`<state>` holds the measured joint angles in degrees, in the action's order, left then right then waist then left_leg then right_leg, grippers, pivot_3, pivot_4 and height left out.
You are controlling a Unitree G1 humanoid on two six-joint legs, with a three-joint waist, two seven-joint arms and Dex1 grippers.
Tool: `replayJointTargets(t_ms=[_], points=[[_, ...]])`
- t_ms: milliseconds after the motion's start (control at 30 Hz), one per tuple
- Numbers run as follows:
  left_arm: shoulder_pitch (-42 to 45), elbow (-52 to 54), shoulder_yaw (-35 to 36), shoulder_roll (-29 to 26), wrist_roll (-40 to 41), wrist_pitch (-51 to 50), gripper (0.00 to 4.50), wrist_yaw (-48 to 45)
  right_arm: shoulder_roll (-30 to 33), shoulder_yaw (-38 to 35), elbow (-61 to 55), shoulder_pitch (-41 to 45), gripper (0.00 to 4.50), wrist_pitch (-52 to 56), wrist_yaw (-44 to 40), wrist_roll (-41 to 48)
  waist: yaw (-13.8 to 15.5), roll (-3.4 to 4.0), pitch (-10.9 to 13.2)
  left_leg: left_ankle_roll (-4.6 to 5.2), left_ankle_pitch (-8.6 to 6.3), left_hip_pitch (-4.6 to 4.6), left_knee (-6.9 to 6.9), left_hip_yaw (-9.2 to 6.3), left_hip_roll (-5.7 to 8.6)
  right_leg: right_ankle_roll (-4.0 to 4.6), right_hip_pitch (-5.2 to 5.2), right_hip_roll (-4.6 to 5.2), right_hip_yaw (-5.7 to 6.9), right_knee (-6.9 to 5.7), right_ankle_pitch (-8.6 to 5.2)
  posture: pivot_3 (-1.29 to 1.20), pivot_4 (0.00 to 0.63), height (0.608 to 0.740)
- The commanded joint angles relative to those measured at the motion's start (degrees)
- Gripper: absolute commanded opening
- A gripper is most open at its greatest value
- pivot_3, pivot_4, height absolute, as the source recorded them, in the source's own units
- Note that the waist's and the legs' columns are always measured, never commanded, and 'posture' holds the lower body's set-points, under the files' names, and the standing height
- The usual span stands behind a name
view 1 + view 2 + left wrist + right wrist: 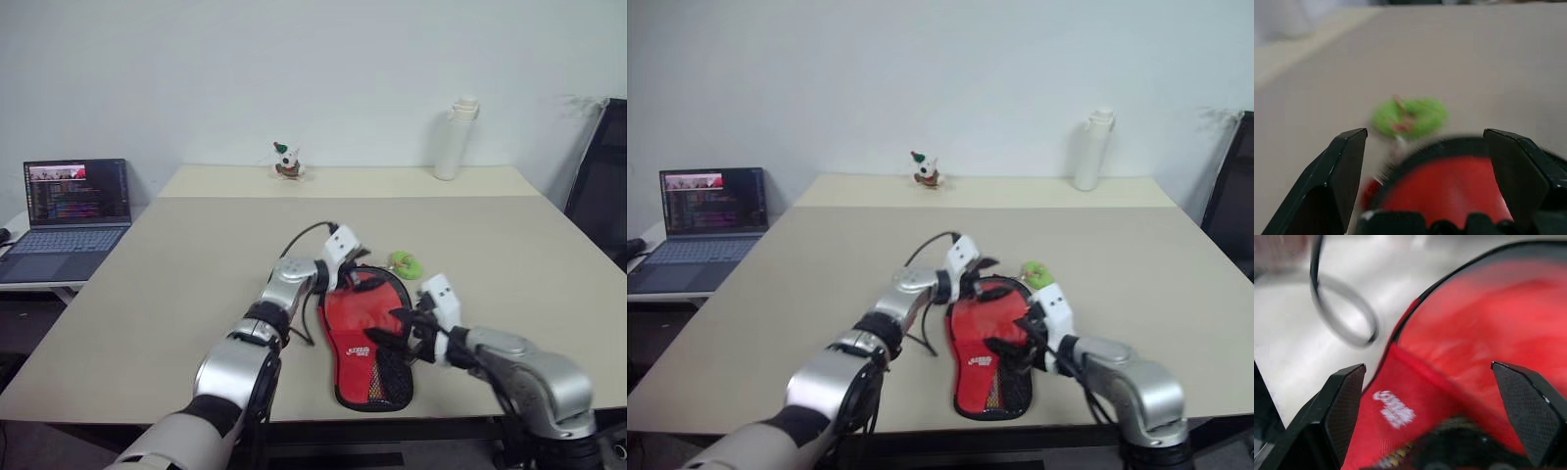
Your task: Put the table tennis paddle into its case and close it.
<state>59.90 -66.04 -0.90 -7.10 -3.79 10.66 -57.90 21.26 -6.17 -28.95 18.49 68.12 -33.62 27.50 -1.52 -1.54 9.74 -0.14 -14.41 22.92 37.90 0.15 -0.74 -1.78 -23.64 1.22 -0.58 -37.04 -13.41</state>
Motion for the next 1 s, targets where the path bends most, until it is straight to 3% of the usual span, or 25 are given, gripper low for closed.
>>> replayJointTargets(t_ms=[33, 167, 367, 633, 900, 1000], points=[[-4.79, 12.25, -1.79, -3.18, 2.84, -5.36, 4.14, -8.25, 4.68, -5.26, 2.35, 4.14, 4.5, -1.98, -1.24, 2.05, -0.14, -0.01, 0.1, 0.0, 0.0, 0.01, 0.0, 0.0, -0.01, 0.0, -0.02, -0.01, -0.02, -0.02, 0.0, 0.0, 0.15, 0.74], [-11.23, 21.76, -4.73, -5.47, 2.46, -9.78, 4.14, -9.65, 7.67, -3.62, 13.35, 9.77, 4.5, -9.72, 0.26, -2.32, -0.31, 0.01, 0.17, 0.01, 0.0, -0.05, 0.0, 0.11, -0.03, 0.0, -0.04, -0.01, -0.15, -0.04, 0.01, 0.0, 0.15, 0.74], [-14.93, 24.51, -7.84, -5.26, 1.31, -10.77, 4.14, -6.46, 2.08, 2.42, 41.51, 23.3, 4.5, -26.63, 7.49, -12.96, -0.14, -0.01, 0.18, 0.02, 0.01, -0.06, 0.04, 0.16, 0.0, 0.01, -0.04, -0.04, -0.21, -0.11, 0.03, 0.0, 0.15, 0.74], [-17.86, 28.46, -9.75, -5.55, 2.15, -13.18, 4.14, -5.72, -3.82, 2.39, 81.44, 38.47, 4.5, -49.86, 16.8, -20.81, 0.04, -0.01, 0.18, 0.02, 0.01, -0.02, 0.0, 0.26, 0.01, 0.26, -0.08, 0.07, -0.28, -0.05, 0.22, 0.0, 0.15, 0.74], [-19.74, 32.05, -10.84, -6.46, 2.76, -15.12, 4.14, -5.04, -4.67, 3.55, 91.64, 40.32, 4.5, -53.51, 14.21, -23.57, -0.25, 0.02, 0.17, 0.03, 0.01, -0.05, -0.02, 0.28, -0.01, 0.28, -0.08, 0.09, -0.3, -0.11, 0.22, 0.0, 0.15, 0.74], [-19.84, 32.17, -11.28, -6.54, 2.53, -15.02, 4.17, -4.73, -5.29, 4.37, 91.28, 39.83, 3.91, -52.89, 12.33, -24.2, -0.25, 0.03, 0.16, 0.03, 0.01, -0.09, -0.02, 0.23, -0.02, 0.28, -0.06, 0.07, -0.29, -0.17, 0.22, 0.0, 0.15, 0.74]])
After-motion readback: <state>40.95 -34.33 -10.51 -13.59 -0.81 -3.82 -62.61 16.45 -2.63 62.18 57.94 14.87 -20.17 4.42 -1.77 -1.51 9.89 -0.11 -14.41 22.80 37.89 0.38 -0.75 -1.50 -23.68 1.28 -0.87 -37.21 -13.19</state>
